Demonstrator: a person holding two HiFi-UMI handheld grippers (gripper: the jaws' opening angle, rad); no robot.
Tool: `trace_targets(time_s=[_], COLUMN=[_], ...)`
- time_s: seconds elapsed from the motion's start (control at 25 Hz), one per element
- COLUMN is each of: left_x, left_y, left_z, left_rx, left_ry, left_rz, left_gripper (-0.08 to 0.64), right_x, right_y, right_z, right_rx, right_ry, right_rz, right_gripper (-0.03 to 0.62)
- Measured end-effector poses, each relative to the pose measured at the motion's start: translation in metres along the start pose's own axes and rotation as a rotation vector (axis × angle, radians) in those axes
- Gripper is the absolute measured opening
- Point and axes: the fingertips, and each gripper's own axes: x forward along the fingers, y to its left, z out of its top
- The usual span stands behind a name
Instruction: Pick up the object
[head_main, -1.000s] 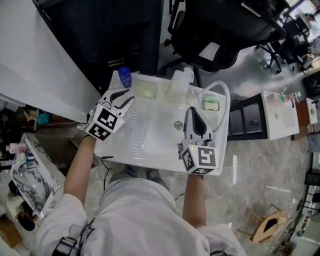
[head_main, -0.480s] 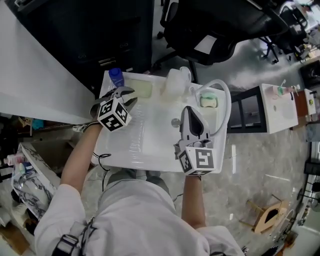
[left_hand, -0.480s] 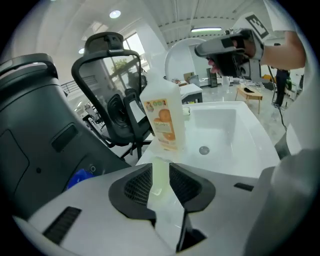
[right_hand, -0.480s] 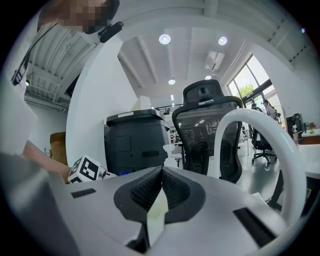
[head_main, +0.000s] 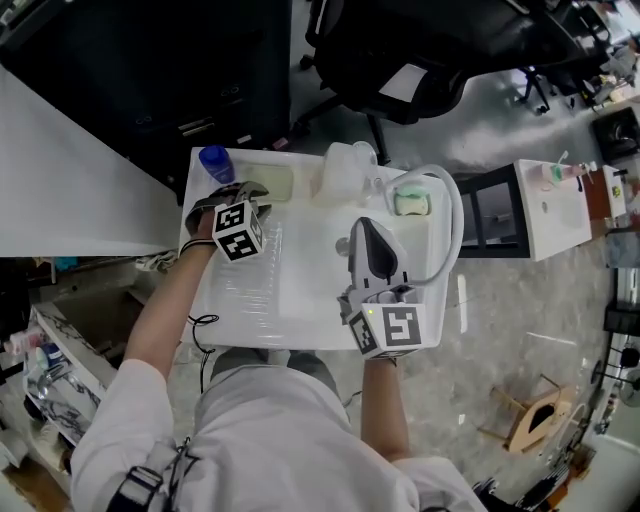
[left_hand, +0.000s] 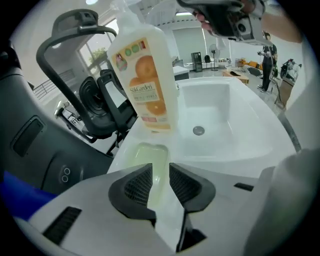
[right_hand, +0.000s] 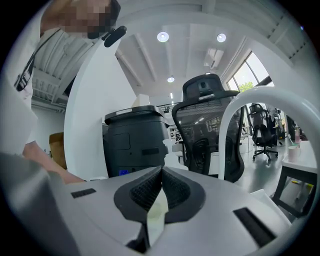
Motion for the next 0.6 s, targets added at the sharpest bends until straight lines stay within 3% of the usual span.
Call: trace_targets(time_s=[0.6], left_x=[0.041], left_y=[-0.004], left_z=[-0.021], left_rx=[0.064], left_ry=[0.095], left_rz=[-0.027], left_gripper=[0.097], right_x=[0.008], right_y=[-0.009], right_z=[-0.01], right_rx=[-0.011], right_ry=[0.031], right_rz=[-0.003], right_gripper=[0.006])
